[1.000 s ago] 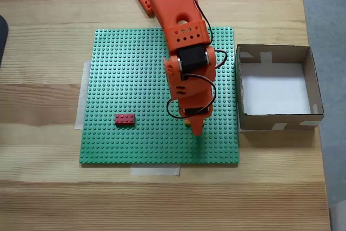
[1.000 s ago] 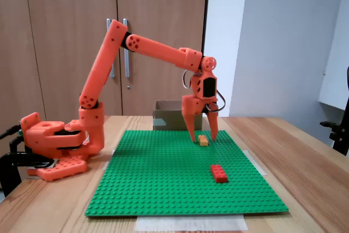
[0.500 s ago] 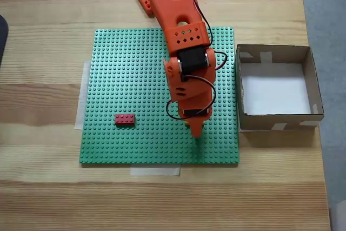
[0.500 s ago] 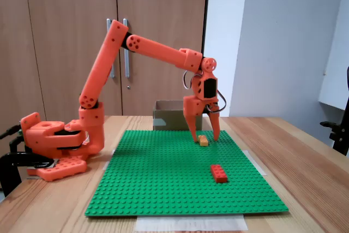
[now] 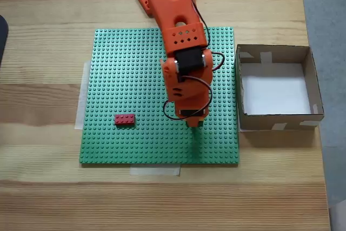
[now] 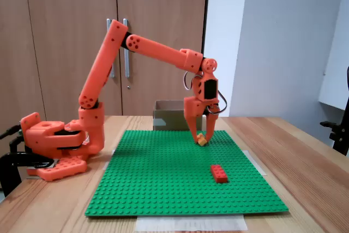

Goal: Pick the yellow lego block and put it in the box.

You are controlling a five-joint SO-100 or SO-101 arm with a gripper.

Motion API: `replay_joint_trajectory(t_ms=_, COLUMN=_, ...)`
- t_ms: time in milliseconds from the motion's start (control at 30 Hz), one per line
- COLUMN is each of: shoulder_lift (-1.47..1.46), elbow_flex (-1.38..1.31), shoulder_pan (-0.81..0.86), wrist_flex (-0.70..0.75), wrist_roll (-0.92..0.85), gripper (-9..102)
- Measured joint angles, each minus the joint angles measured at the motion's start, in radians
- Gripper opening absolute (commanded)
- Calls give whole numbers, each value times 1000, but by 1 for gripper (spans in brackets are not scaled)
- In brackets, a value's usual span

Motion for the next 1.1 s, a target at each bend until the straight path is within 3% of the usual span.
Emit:
replay_joint_trajectory(t_ms=200, shoulder_lift=2, elbow_flex=6, shoulder_pan=-5, wrist_flex=5, wrist_roll=-5, gripper=-1)
replay_joint_trajectory(t_ms=1100, shoulder_lift=170, elbow_flex=8, shoulder_pan=-6, wrist_flex=43, wrist_roll=-58, gripper=-1)
